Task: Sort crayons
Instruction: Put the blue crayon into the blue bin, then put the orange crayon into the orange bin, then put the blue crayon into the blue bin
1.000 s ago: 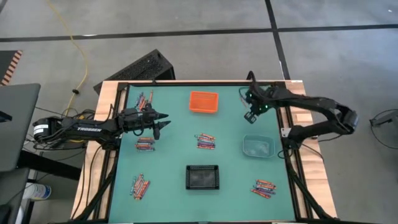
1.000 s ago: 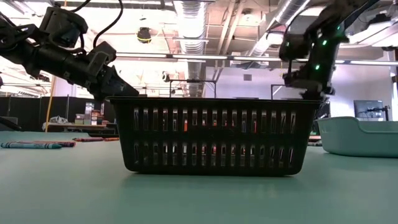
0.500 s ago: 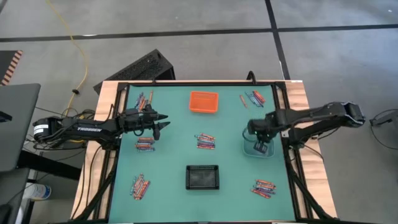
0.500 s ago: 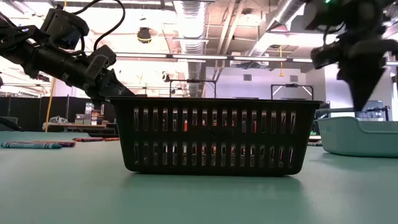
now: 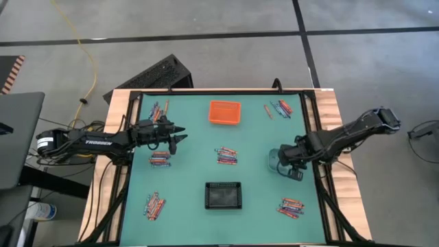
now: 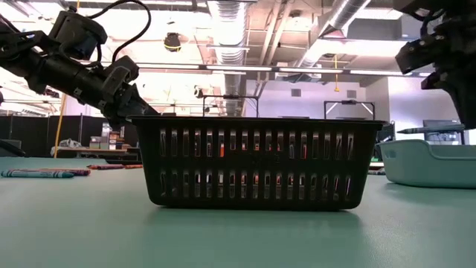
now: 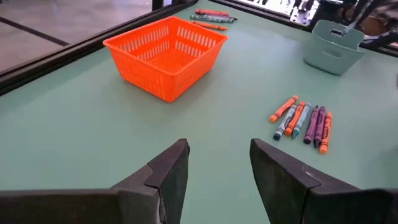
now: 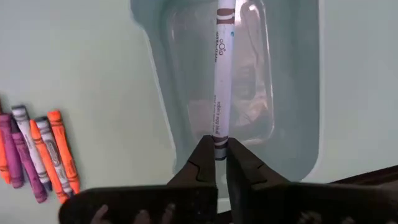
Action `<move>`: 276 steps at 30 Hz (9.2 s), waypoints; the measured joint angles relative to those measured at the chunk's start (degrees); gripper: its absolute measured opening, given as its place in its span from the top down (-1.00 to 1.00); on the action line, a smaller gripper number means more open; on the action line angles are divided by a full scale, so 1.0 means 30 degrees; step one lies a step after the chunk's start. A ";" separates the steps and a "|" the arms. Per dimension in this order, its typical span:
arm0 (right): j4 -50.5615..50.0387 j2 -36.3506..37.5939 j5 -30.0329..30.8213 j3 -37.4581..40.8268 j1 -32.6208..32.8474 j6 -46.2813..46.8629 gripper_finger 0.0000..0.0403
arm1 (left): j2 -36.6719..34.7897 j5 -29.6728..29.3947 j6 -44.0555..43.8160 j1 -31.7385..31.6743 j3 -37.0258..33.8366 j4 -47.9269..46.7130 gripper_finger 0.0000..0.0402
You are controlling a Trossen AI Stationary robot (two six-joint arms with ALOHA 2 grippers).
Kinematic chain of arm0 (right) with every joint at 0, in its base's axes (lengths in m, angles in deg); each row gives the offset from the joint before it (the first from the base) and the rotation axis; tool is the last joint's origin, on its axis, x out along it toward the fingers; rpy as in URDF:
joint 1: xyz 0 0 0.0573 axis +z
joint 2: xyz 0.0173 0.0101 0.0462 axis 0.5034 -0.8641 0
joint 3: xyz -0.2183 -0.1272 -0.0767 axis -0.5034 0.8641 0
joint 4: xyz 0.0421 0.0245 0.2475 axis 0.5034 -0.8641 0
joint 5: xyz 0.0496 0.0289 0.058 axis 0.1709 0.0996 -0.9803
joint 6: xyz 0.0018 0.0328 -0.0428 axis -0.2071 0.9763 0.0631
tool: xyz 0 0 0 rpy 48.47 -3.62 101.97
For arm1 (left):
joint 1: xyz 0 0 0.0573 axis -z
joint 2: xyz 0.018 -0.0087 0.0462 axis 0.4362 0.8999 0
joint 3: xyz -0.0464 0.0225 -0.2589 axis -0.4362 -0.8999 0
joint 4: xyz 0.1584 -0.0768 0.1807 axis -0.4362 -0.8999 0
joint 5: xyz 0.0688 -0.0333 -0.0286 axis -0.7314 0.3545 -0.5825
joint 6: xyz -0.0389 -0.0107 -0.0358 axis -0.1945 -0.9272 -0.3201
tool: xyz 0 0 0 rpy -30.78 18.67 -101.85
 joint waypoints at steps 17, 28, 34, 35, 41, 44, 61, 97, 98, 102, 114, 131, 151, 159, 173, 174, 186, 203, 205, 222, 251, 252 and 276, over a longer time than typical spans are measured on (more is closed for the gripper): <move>-0.0364 -0.0007 0.0022 0.0000 0.0239 -0.0908 0.64 | 0.0000 0.0000 0.0000 -0.0007 -0.0007 -0.0600 0.19; -0.0674 -0.0015 -0.0007 -0.0490 0.0239 -0.1637 0.64 | 0.0000 0.1170 -0.0007 -0.0007 -0.0007 -0.0641 0.19; -0.0451 -0.0015 0.0638 -0.2673 0.0239 -0.2615 0.64 | -0.0095 0.2115 -0.0135 -0.0012 0.1830 -0.4478 0.19; 0.0000 -0.0015 0.1212 -0.2964 0.0239 -0.3001 0.64 | -0.0095 0.2109 -0.0175 -0.0014 0.2414 -0.5905 0.19; 0.5749 -0.0025 0.5356 -0.3315 0.0216 -0.6733 0.64 | -0.0029 0.0877 -0.0394 -0.0007 0.6176 -1.5185 0.19; 0.8950 -0.0349 0.6275 -0.3315 0.0000 -0.9152 0.64 | -0.0022 -0.0205 -0.1421 -0.0013 0.7243 -1.8297 0.19; 1.6481 -0.3991 0.6251 -0.3264 -0.1746 -1.4302 0.64 | 0.0003 0.2589 -0.2433 0.3985 0.7785 -2.2897 0.19; 2.5039 -0.5843 0.6003 -0.0358 -0.2396 -1.8581 0.64 | 1.2456 -0.1619 0.5173 0.2842 1.4375 -3.0811 0.19; 2.5279 -0.5843 0.6007 -0.0145 -0.2432 -1.8571 0.64 | 1.2580 -0.1483 0.5180 0.2788 1.4375 -3.0817 0.19; 2.6342 -0.5843 0.6011 0.0753 -0.2537 -1.8564 0.64 | 1.2764 -0.1305 0.5326 0.2635 1.4363 -3.0587 0.19; 2.6874 -0.5843 0.6018 0.0809 -0.2661 -1.8593 0.64 | 1.2764 -0.1022 0.4885 0.2668 1.3190 -2.9217 0.19; 2.6947 -0.5843 0.6054 0.0809 -0.2661 -1.8564 0.64 | 1.2726 -0.0648 0.4947 0.2681 1.2750 -2.8301 0.79; 2.6869 -0.5843 0.6054 0.0794 -0.2661 -1.8520 0.64 | 1.1191 -0.2586 0.7682 0.2166 1.7205 -2.4325 0.92; 2.6869 -0.5843 0.6047 0.0794 -0.2661 -1.8527 0.64 | 1.1271 -0.2480 1.2956 0.0793 1.9662 -1.6881 0.91; 2.6360 -0.5843 0.6261 0.0780 -0.2661 -1.8717 0.64 | 1.7293 0.1637 1.3401 -0.2523 2.6280 -1.8948 0.91; 2.6122 -0.5843 0.6400 0.0780 -0.2661 -1.8706 0.64 | 1.7876 0.1764 1.3270 -0.2531 2.7143 -2.0049 0.91; 2.0862 -0.4621 0.9530 0.0794 -0.2610 -1.5865 0.64 | 2.2148 0.2809 1.4003 -0.2477 3.2360 -2.4686 0.91; 3.3162 0.1966 0.6316 0.9174 -0.5857 -2.1374 0.64 | 2.2199 0.1734 1.3344 -0.2441 3.2523 -2.4295 0.91; 3.3470 0.2319 0.5360 0.9507 -0.6461 -2.1671 0.64 | 2.2199 0.1677 1.3041 -0.2441 3.2523 -2.4162 0.89; 3.4591 0.2477 0.3395 0.9537 -0.8083 -1.9999 0.64 | 2.1926 -0.0522 1.1972 -0.1953 3.3695 -2.6831 0.26; 3.4960 0.2470 0.3424 0.9537 -0.3164 -1.8233 0.64 | 1.1762 0.3626 -0.3599 0.7802 2.2260 -2.9676 0.22; 3.5021 0.2470 0.3424 0.9537 -0.3170 -1.8364 0.64 | 1.1176 0.4032 -0.5446 0.8442 2.1499 -2.9589 0.22; 3.5583 0.2463 0.3454 0.9537 -0.3586 -1.9212 0.64 | 0.9588 0.8320 -2.5199 1.5815 1.2263 -2.7429 0.22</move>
